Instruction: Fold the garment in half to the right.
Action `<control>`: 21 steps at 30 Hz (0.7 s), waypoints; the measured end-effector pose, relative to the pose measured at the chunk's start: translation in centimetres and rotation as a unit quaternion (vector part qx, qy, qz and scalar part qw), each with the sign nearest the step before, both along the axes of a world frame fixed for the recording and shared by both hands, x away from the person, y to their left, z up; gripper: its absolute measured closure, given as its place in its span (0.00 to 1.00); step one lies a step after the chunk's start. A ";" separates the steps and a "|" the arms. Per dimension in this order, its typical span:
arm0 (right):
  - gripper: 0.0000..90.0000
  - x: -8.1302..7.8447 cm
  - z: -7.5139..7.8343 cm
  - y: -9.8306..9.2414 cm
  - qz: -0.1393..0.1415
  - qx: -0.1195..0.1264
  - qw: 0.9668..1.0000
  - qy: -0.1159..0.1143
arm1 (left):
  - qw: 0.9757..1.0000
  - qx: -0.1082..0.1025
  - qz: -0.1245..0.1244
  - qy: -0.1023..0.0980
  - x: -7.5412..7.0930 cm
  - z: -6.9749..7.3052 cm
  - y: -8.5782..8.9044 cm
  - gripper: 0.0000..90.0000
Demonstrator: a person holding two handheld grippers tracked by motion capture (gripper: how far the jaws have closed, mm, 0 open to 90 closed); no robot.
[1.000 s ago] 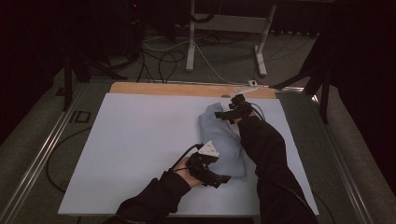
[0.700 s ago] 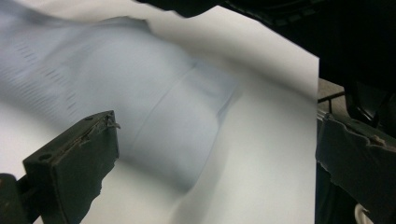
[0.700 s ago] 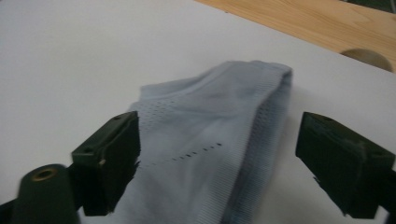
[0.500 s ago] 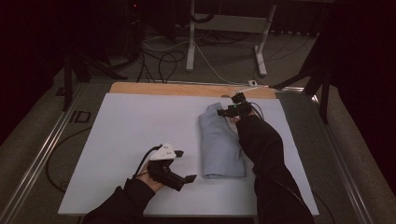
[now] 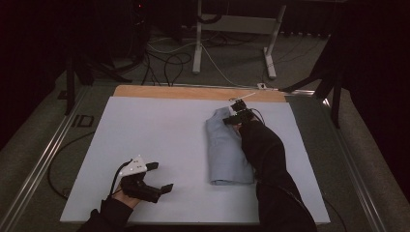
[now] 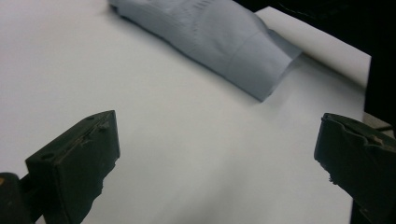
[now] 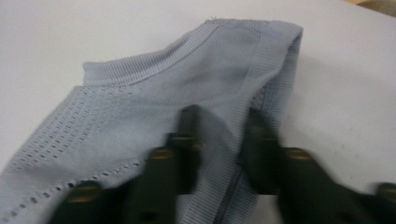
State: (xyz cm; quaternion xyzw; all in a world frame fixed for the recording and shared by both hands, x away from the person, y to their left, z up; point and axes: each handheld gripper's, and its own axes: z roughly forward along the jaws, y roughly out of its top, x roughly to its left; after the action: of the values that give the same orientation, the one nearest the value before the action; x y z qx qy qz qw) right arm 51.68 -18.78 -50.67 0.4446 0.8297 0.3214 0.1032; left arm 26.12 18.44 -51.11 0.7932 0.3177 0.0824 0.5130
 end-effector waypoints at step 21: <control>0.98 0.1 1.4 0.3 0.002 0.008 0.998 -0.055 | 0.999 0.007 0.026 -0.030 -0.3 0.0 1.0 0.01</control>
State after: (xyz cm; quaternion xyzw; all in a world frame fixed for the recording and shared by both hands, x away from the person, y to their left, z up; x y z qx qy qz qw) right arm 51.77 -18.52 -49.27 0.4256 0.8207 0.3526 0.1446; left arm 25.81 19.48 -51.07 0.7853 0.3222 0.1215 0.5144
